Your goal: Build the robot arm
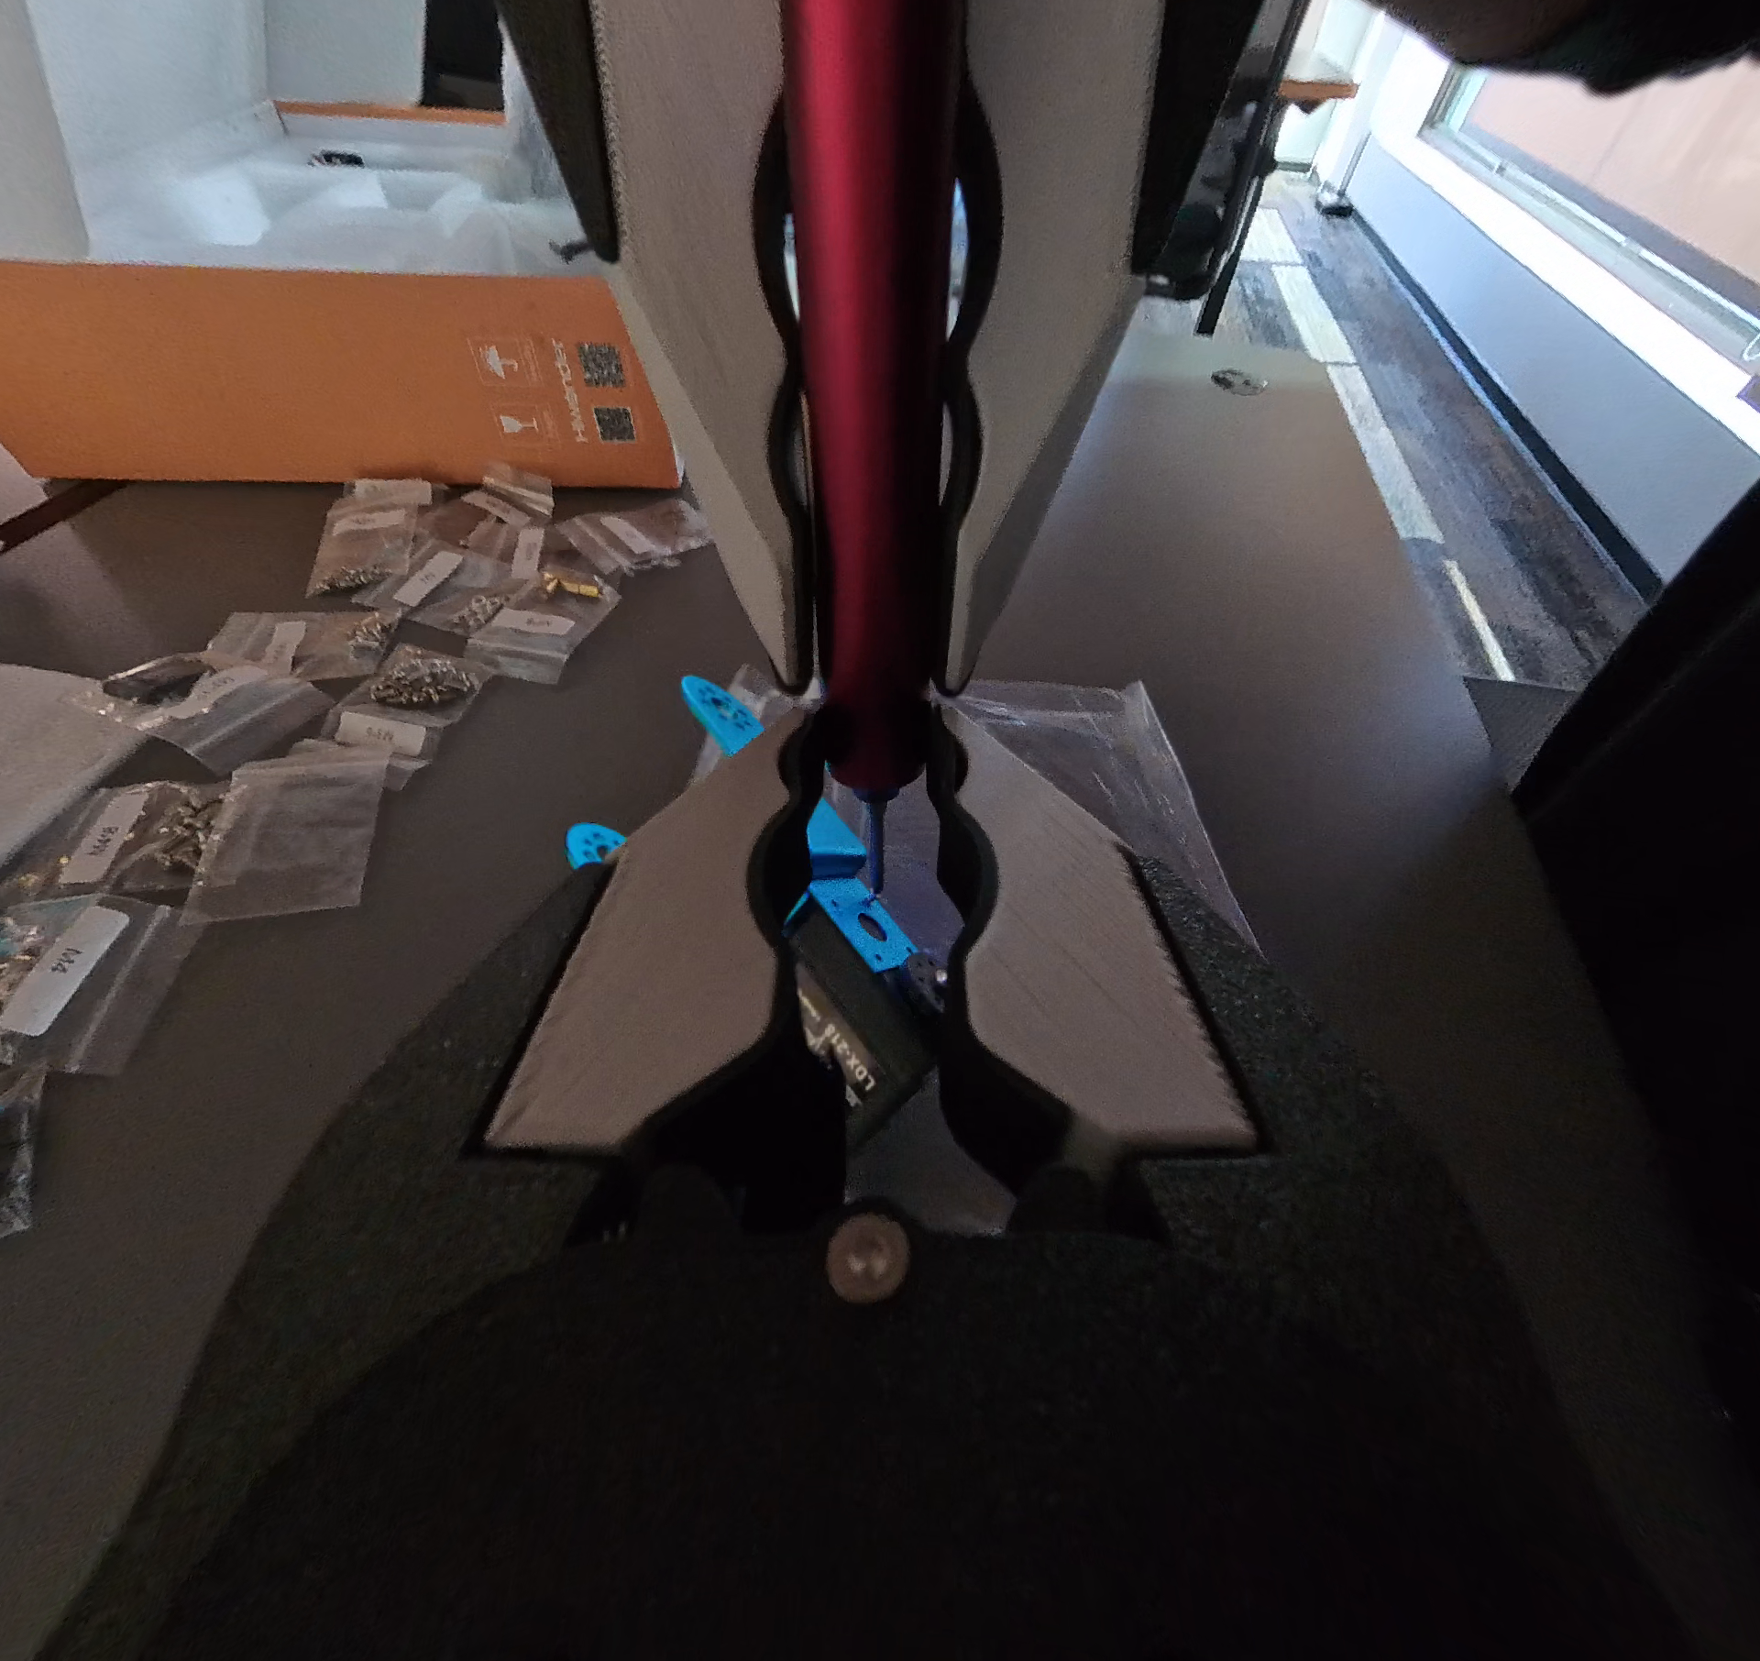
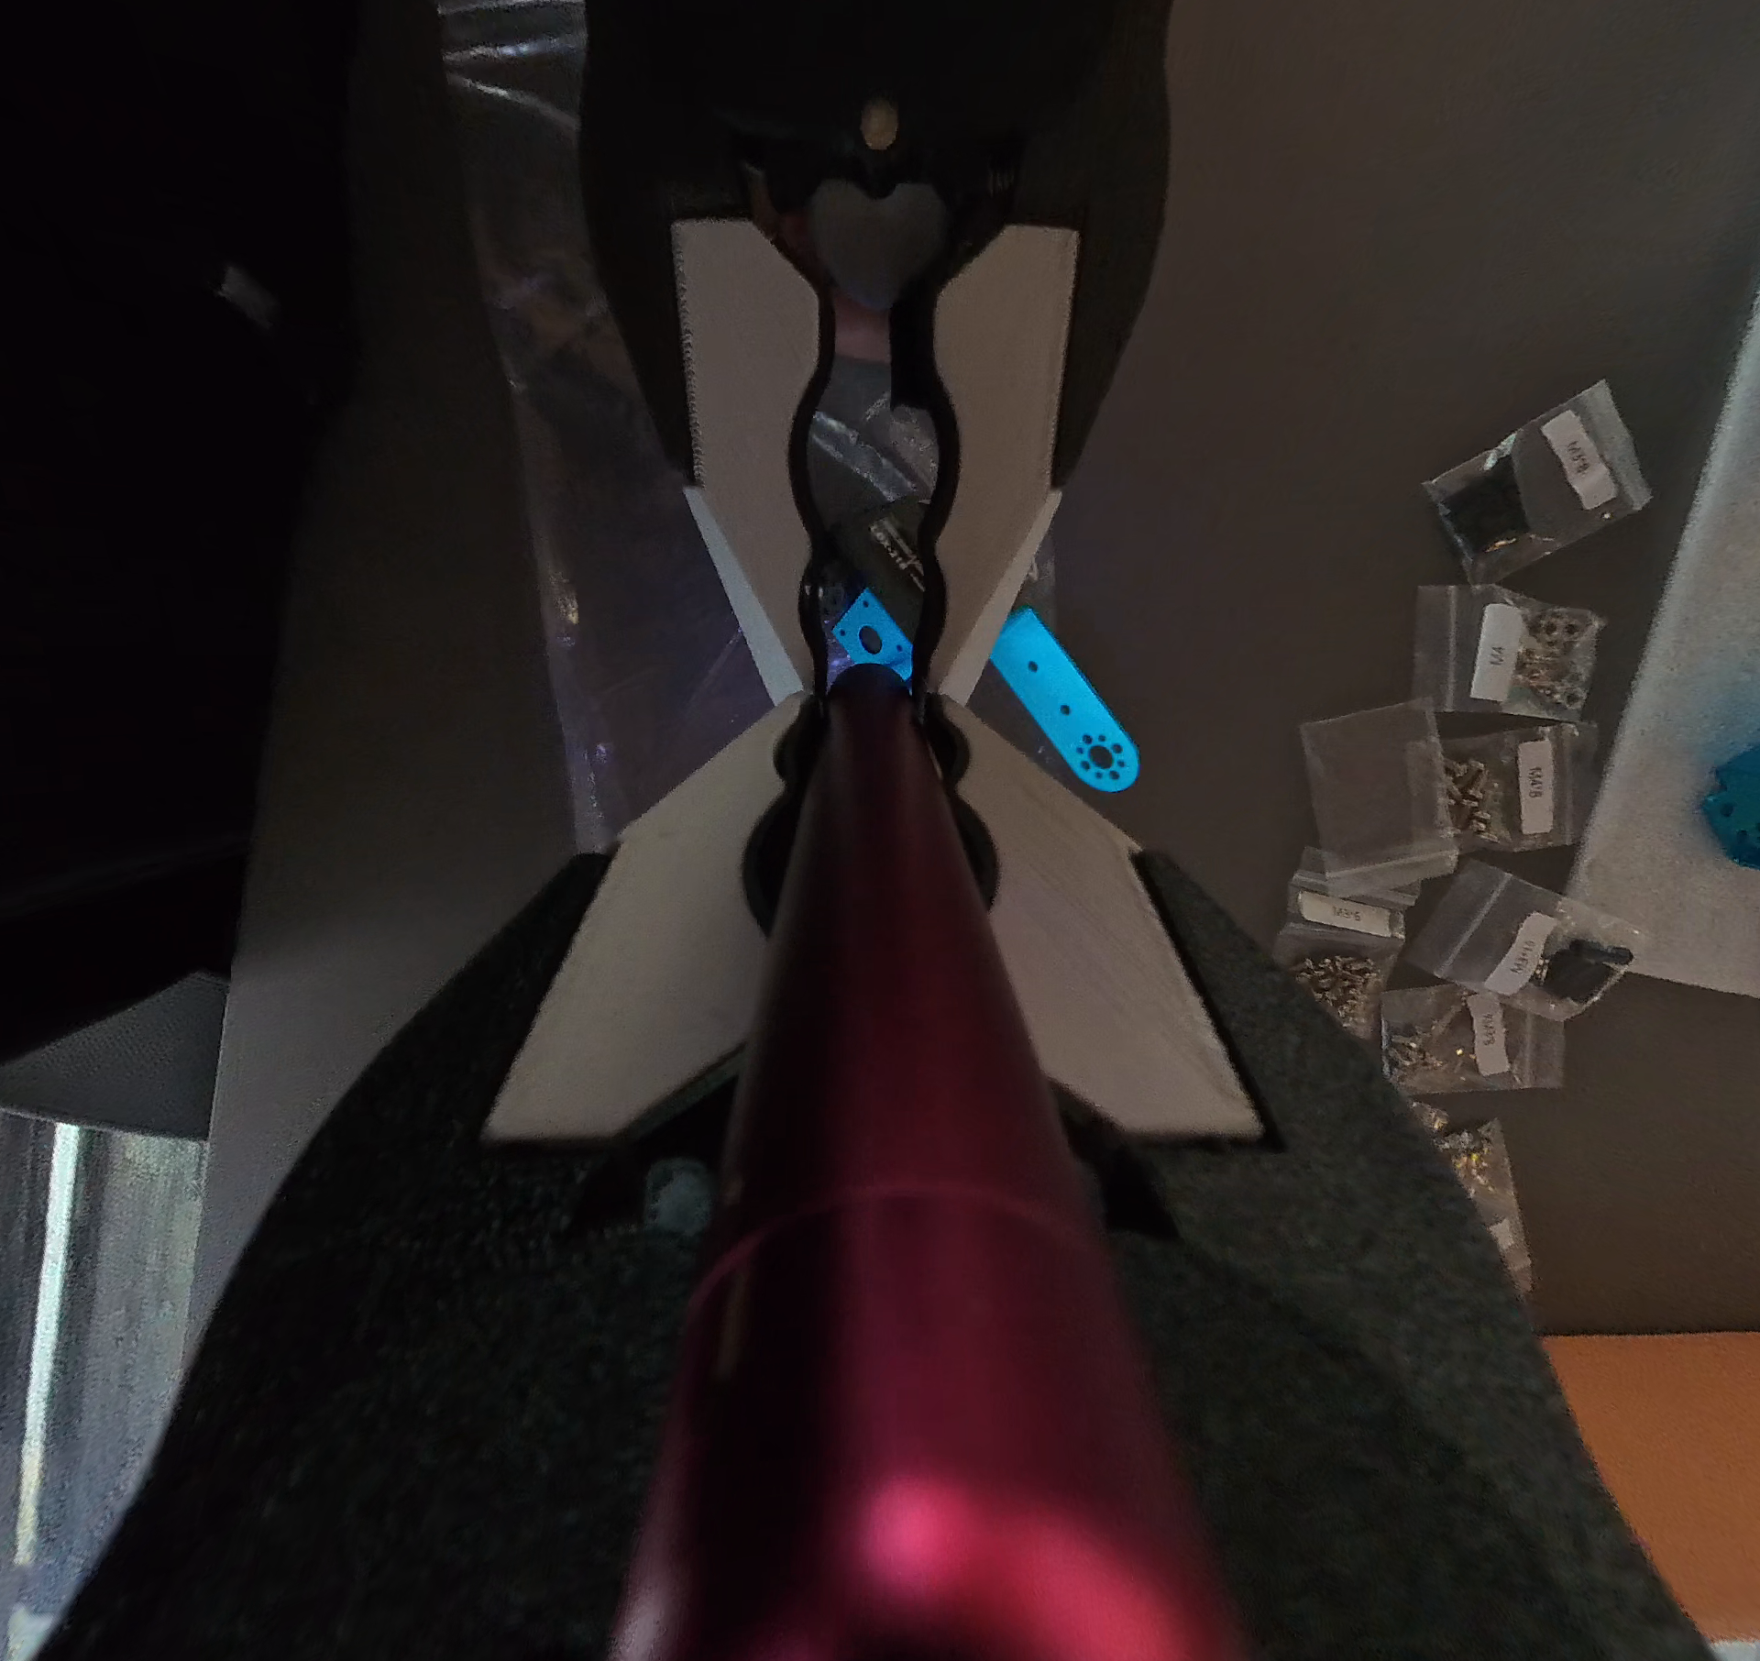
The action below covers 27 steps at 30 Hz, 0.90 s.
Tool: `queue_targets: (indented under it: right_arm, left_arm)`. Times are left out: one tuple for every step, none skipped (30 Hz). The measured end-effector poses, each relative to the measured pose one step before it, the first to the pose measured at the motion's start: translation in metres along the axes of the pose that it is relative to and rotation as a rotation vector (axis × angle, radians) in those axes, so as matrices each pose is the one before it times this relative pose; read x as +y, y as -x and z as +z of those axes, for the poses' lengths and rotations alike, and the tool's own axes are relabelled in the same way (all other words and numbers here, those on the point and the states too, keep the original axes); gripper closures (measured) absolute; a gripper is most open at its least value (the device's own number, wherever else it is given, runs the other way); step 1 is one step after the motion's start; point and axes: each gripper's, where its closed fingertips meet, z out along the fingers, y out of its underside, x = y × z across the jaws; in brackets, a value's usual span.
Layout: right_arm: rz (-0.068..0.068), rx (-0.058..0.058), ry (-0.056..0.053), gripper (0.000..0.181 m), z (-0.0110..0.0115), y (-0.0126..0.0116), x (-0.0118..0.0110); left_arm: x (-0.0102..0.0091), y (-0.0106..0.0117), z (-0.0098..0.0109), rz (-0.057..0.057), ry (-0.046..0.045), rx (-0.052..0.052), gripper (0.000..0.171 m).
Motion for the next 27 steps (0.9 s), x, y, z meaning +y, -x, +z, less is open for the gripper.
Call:
queue_targets:
  right_arm:
    - [-0.0067, 0.0005, -0.0021, 0.159, -0.00002, -0.00031, -0.00154]
    - [-0.0005, -0.0069, -0.0068, 0.159, -0.00260, 0.00039, -0.00245]
    - [0.0028, -0.0141, 0.0013, 0.160, -0.00267, 0.00138, -0.00146]
    - [-0.0101, 0.0063, 0.0029, 0.160, -0.00110, -0.00044, -0.00085]
    - [0.0010, 0.0054, 0.0073, 0.160, 0.00090, -0.00085, 0.00083]
    - [0.0008, 0.0007, 0.0074, 0.160, 0.00200, -0.00019, 0.00200]
    - [-0.0043, -0.0011, 0.0020, 0.160, 0.00205, 0.00039, 0.00202]
    - [0.0004, 0.0020, -0.0015, 0.160, 0.00135, 0.00056, 0.00214]
    - [-0.0011, 0.0175, -0.0039, 0.160, -0.00094, -0.00107, 0.00255]
    - [0.0076, 0.0201, -0.0175, 0.160, -0.00352, -0.00074, 0.00144]
    - [0.0239, 0.0190, -0.0319, 0.160, -0.00577, -0.00044, 0.00045]
    - [0.0304, 0.0191, -0.0457, 0.160, -0.00755, 0.00010, -0.00027]
    - [0.0360, 0.0193, -0.0516, 0.160, -0.00801, 0.00061, -0.00027]
    - [0.0348, 0.0244, -0.0465, 0.160, -0.00761, 0.00044, 0.00113]
    - [0.0307, 0.0353, -0.0417, 0.160, -0.00764, -0.00054, 0.00211]
    - [0.0372, 0.0287, -0.0422, 0.159, -0.00774, 0.00054, 0.00293]
    - [0.0434, 0.0184, -0.0497, 0.159, -0.00777, 0.00206, 0.00262]
    - [0.0458, 0.0267, -0.0568, 0.159, -0.00742, 0.00092, 0.00228]
    - [0.0457, 0.0297, -0.0579, 0.159, -0.00660, 0.00054, 0.00262]
    - [0.0445, 0.0154, -0.0556, 0.159, -0.00518, 0.00300, 0.00333]
    - [0.0411, 0.0103, -0.0511, 0.159, -0.00350, 0.00408, 0.00383]
    - [0.0395, 0.0210, -0.0440, 0.159, -0.00198, 0.00256, 0.00455]
    - [0.0373, 0.0236, -0.0393, 0.160, -0.00083, 0.00207, 0.00527]
    - [0.0386, 0.0149, -0.0428, 0.159, 0.00007, 0.00321, 0.00480]
    - [0.0481, 0.0141, -0.0441, 0.159, 0.00074, 0.00296, 0.00437]
    - [0.0449, 0.0204, -0.0386, 0.159, 0.00056, 0.00190, 0.00485]
    - [0.0335, 0.0230, -0.0364, 0.158, 0.00024, 0.00181, 0.00499]
  left_arm:
    - [0.00044, 0.00023, -0.00033, 0.0064, 0.00138, -0.0084, 0.151]
    - [-0.00243, -0.00008, -0.00148, 0.0132, -0.01435, -0.0098, 0.151]
    - [-0.00299, -0.00120, -0.00128, 0.0021, -0.01416, 0.0043, 0.151]
    - [-0.00158, -0.00039, -0.00064, -0.0183, -0.00497, 0.0115, 0.151]
    - [0.00047, 0.00055, 0.00007, -0.0227, 0.00360, 0.0132, 0.151]
    - [0.00223, -0.00014, 0.00065, -0.0179, 0.00977, 0.0180, 0.151]
    - [0.00282, -0.00097, 0.00065, -0.0166, 0.01321, 0.0202, 0.150]
    - [0.00224, -0.00012, -0.00036, -0.0113, 0.01495, 0.0150, 0.150]
    - [-0.00085, 0.00235, -0.00254, -0.0021, 0.00082, -0.0006, 0.149]
    - [-0.00487, 0.00339, -0.00473, 0.0033, -0.02140, -0.0051, 0.143]
    - [-0.00549, 0.00073, -0.00491, 0.0024, -0.01922, 0.0131, 0.139]
    - [-0.00278, -0.00008, -0.00334, -0.0016, 0.00119, 0.0171, 0.136]
    - [-0.00060, 0.00121, -0.00226, -0.0003, 0.01070, 0.0051, 0.132]
    - [0.00016, -0.00029, -0.00159, 0.0064, 0.00641, 0.0102, 0.125]
    - [0.00309, -0.00420, -0.00124, 0.0141, 0.02046, 0.0333, 0.122]
    - [0.00638, -0.00435, -0.00074, 0.0250, 0.04174, 0.0346, 0.121]
    - [0.00668, -0.00149, -0.00020, 0.0360, 0.04541, 0.0139, 0.118]
    - [0.00663, -0.00255, 0.00068, 0.0392, 0.04943, 0.0202, 0.113]
    - [0.00594, -0.00376, 0.00158, 0.0333, 0.05367, 0.0296, 0.110]
    - [0.00324, -0.00282, 0.00209, 0.0336, 0.04166, 0.0211, 0.105]
    - [0.00295, -0.00470, 0.00251, 0.0458, 0.03906, 0.0315, 0.101]
    - [0.00503, -0.00463, 0.00341, 0.0537, 0.05260, 0.0379, 0.100]
    - [0.00611, 0.00009, 0.00441, 0.0501, 0.06011, 0.0172, 0.099]
    - [0.00637, 0.00177, 0.00476, 0.0432, 0.06114, 0.0156, 0.098]
    - [0.00486, -0.00018, 0.00471, 0.0407, 0.05283, 0.0327, 0.098]
    - [0.00207, -0.00071, 0.00469, 0.0343, 0.03417, 0.0388, 0.097]
    - [0.00000, -0.00089, 0.00466, 0.0229, 0.02165, 0.0407, 0.097]
